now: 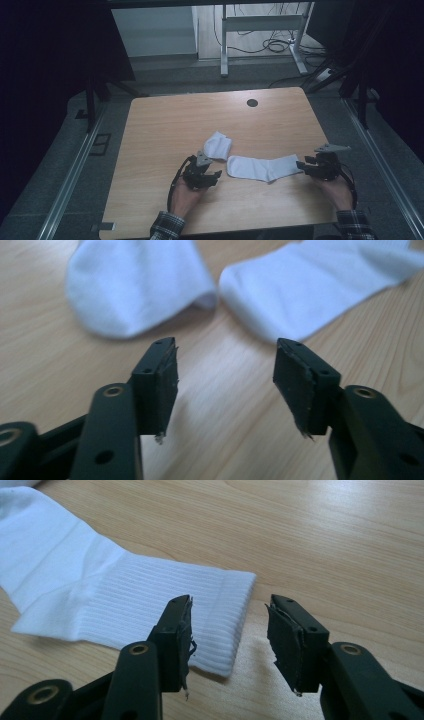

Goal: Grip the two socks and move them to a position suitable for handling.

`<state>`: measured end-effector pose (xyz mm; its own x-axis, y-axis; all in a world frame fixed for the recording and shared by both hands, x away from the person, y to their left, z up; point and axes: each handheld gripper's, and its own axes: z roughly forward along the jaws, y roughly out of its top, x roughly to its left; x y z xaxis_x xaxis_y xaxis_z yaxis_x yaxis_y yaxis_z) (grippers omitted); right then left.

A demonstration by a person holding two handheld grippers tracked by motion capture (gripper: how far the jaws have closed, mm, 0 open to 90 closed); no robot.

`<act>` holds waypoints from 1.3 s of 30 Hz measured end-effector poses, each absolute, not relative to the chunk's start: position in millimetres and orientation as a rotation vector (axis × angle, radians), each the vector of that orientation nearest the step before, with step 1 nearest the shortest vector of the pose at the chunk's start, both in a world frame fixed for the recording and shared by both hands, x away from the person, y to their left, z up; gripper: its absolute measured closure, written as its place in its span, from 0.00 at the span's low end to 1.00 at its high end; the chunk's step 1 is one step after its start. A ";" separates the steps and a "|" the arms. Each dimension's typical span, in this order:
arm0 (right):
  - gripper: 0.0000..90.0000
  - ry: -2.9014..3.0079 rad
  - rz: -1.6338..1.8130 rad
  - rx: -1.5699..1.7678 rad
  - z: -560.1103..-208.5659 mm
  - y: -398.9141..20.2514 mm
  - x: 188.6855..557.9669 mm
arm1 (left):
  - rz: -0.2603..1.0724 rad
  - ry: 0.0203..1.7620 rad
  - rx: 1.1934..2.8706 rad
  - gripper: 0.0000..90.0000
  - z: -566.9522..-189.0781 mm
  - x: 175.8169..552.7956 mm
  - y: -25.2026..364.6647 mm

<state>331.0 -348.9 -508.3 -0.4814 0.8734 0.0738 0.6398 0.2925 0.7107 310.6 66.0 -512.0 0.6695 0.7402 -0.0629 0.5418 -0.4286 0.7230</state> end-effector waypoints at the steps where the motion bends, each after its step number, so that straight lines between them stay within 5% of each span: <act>1: 0.61 2.240 0.996 1.369 -508.2 -348.4 331.2 | 0.341 0.987 2.127 0.51 -511.6 312.6 62.4; 9: 0.75 2.259 0.978 1.359 -508.0 -347.4 332.2 | 0.311 1.004 2.113 0.66 -517.8 322.3 40.6; 19: 0.71 2.280 0.930 1.341 -515.8 -341.3 336.3 | 0.317 1.026 2.157 0.69 -536.9 326.6 26.9; 27: 0.93 2.333 0.897 1.379 -521.0 -337.0 338.3 | 0.309 1.007 2.161 0.95 -535.7 323.7 25.0; 39: 0.93 2.347 1.002 1.297 -501.9 -323.7 324.1 | 0.363 0.958 2.159 0.95 -504.0 301.7 51.0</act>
